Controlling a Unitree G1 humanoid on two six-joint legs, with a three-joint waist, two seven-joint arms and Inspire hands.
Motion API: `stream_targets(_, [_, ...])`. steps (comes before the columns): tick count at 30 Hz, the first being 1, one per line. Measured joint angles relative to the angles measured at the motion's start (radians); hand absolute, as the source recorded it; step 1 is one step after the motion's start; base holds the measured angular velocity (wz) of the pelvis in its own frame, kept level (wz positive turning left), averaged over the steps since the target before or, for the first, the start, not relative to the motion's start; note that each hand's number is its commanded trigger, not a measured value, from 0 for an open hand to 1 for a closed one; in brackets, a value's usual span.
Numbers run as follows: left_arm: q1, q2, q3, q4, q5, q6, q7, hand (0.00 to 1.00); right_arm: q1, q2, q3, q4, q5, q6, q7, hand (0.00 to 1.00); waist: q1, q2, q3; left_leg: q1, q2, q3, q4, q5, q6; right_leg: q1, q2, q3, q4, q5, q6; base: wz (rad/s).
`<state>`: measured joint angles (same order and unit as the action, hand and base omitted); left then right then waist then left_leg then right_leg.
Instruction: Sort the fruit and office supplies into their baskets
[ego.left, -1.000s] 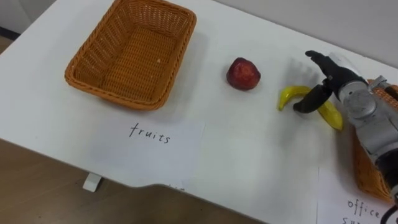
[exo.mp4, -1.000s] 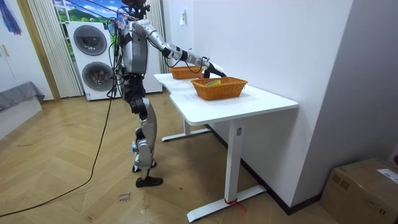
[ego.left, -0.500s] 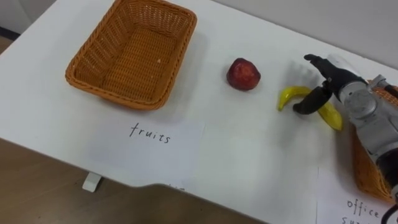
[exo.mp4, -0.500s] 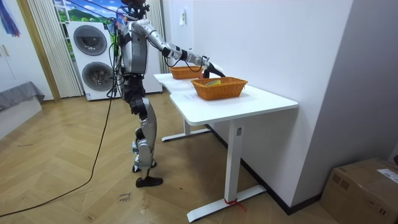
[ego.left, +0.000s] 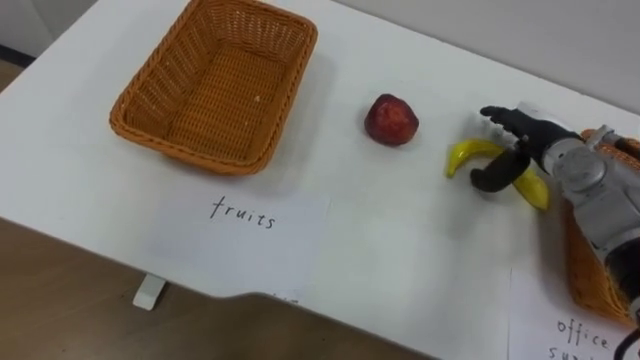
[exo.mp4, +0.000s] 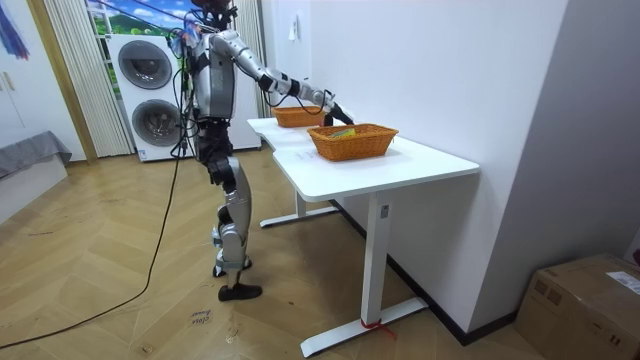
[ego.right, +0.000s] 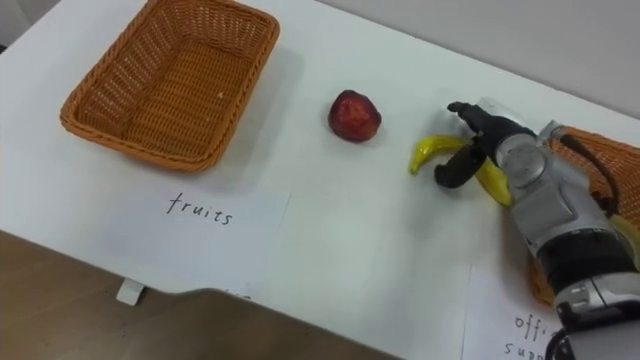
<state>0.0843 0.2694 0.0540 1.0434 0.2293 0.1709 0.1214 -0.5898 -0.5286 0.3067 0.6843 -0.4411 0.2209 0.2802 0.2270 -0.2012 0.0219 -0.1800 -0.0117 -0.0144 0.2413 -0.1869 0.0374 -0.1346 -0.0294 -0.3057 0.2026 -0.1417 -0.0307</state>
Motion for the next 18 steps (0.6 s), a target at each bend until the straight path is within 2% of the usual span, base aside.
stream_targets(4, [-0.011,0.006,-0.015,-0.002,-0.002,-0.003,-0.001,0.0,-0.016,-0.032,0.041,0.011,-0.029,0.002,-0.006,1.0,0.028,-0.002,0.0014,0.009,0.001,-0.001,0.003,0.0,-0.001,0.008,0.0,-0.003,0.0,0.001,-0.001,0.02])
stream_targets(10, [-0.024,0.019,-0.02,-0.002,-0.002,-0.008,0.002,0.0,-0.017,-0.032,0.084,0.015,-0.067,0.014,0.022,1.0,0.055,-0.012,0.0014,0.016,0.0,-0.002,-0.001,0.001,-0.001,0.016,-0.001,-0.008,-0.002,0.001,0.0,0.01])
stream_targets(18, [-0.022,0.022,-0.022,-0.001,-0.002,-0.011,0.005,0.0,-0.019,-0.032,0.106,0.01,-0.08,0.019,0.042,1.0,0.056,-0.013,0.0024,0.016,0.0,-0.004,-0.004,0.001,-0.001,0.021,0.0,-0.022,-0.005,0.001,0.0,0.01])
